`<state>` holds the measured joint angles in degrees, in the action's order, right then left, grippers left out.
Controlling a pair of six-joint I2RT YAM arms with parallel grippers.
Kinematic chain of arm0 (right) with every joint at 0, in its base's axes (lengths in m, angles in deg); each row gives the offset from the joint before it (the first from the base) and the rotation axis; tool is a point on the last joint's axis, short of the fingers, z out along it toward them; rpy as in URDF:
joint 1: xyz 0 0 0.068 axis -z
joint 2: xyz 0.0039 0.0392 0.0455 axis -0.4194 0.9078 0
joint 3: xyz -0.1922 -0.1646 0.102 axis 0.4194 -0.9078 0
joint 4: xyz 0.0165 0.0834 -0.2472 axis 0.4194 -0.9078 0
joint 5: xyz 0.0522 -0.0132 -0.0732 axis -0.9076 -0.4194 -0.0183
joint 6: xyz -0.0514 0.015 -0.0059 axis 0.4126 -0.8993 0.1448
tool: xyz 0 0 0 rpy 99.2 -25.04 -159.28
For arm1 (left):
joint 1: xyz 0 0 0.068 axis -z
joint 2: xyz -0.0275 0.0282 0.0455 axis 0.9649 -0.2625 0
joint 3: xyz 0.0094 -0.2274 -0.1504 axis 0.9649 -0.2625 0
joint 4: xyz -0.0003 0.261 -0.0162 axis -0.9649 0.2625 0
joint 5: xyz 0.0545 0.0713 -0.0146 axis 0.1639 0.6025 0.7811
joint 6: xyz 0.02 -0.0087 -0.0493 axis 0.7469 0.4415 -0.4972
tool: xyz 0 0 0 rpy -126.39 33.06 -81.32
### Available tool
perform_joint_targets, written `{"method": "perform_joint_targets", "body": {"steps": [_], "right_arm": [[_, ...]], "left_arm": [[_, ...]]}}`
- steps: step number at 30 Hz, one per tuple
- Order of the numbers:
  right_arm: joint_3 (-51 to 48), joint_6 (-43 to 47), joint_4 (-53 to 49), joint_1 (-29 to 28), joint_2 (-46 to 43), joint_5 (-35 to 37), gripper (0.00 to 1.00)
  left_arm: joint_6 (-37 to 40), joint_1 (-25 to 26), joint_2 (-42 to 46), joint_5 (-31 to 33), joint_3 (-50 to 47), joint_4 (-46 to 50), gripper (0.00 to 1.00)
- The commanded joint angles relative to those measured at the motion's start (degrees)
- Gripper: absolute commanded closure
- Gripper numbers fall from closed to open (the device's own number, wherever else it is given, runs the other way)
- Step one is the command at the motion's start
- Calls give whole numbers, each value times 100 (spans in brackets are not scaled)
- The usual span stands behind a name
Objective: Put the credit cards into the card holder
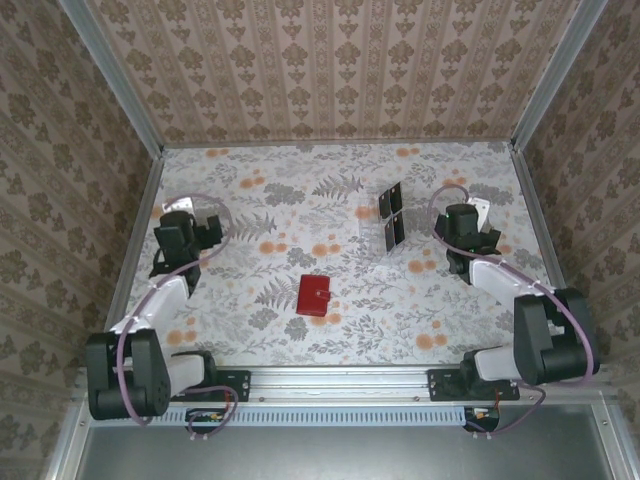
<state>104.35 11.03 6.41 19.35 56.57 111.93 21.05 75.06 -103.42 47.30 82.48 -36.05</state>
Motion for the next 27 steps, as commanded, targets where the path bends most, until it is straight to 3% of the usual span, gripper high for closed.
{"method": "perform_joint_targets", "body": {"steps": [1, 4, 7, 10, 11, 12, 13, 15, 27], "right_arm": [[-196, 580, 1500, 35, 252, 25, 0], [-290, 782, 1928, 57, 409, -261, 0], [-855, 970, 3219, 179, 559, -768, 0], [-1167, 1114, 3768, 229, 516, -1362, 0], [-1193, 1161, 3746, 243, 539, -1611, 0], [-1301, 1237, 4308, 253, 831, -1751, 0], [-1416, 1328, 4861, 255, 1061, -1814, 0], [-1161, 1180, 3917, 298, 818, -1822, 0], [-1244, 1272, 4119, 264, 827, -1831, 0]], "left_arm": [[422, -27, -340, -280, -376, -1260, 0], [515, -22, -822, -440, -758, -2315, 0], [561, -23, -1176, -779, -827, -3053, 0], [772, 35, -1914, -1086, -967, -3894, 0], [872, 72, -2058, -1122, -865, -4002, 0], [807, 84, -1874, -1162, -637, -3118, 0], [762, -8, -1996, -1198, -717, -3529, 0], [721, -28, -1939, -1244, -652, -3276, 0], [735, -27, -2008, -1228, -657, -3402, 0]]}}
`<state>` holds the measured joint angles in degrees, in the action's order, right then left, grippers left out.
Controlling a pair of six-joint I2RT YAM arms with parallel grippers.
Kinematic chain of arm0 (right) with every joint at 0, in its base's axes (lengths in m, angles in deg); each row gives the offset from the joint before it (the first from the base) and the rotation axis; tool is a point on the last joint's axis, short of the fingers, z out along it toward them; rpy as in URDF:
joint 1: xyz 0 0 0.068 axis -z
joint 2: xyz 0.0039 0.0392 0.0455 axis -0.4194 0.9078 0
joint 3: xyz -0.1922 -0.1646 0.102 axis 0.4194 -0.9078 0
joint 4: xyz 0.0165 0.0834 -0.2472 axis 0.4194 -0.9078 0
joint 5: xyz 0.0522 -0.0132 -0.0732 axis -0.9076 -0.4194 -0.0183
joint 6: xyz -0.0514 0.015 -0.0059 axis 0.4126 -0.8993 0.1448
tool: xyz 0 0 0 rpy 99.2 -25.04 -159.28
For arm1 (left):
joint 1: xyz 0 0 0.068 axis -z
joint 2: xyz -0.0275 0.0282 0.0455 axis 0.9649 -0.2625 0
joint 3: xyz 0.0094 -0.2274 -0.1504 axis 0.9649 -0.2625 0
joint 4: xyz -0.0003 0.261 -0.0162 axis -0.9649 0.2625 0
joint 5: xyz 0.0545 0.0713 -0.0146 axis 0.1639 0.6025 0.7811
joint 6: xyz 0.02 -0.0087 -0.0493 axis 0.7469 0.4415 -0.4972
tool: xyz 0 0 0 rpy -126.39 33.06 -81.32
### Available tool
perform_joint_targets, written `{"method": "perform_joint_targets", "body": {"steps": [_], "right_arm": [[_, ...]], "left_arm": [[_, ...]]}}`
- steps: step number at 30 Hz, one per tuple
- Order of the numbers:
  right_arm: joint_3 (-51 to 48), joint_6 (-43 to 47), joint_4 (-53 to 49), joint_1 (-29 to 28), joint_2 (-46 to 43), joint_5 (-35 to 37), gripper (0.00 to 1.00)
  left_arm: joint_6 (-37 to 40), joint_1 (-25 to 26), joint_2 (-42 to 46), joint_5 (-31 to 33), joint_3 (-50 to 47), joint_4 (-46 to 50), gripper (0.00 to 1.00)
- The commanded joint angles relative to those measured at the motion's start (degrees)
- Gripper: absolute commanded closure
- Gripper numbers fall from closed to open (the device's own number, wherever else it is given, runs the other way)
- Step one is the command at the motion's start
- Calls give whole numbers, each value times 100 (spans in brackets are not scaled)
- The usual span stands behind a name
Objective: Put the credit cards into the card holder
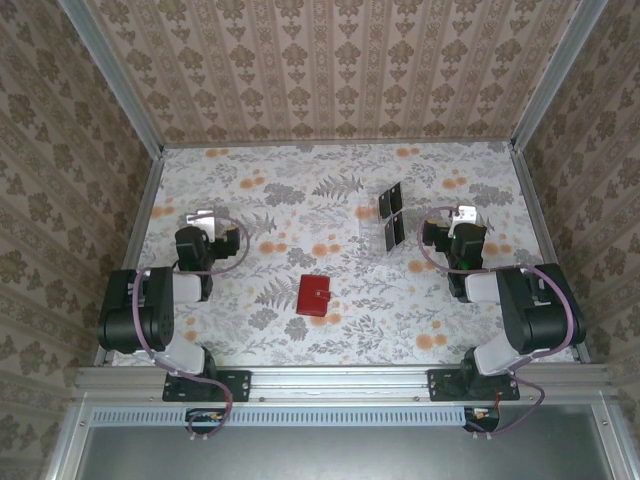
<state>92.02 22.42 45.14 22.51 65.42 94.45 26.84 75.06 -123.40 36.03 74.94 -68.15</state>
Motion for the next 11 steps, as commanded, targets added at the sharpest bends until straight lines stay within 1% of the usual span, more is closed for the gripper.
{"method": "perform_joint_targets", "body": {"steps": [1, 5, 11], "right_arm": [[-4, 129, 244, -58, -39, -82, 0], [182, 72, -60, 51, 21, -320, 0], [38, 89, 156, 56, -50, -368, 0]], "left_arm": [[156, -27, -9, -101, 93, -191, 0], [164, -27, -9, -96, 105, -180, 0], [156, -25, -7, -92, 105, -189, 0]]}}
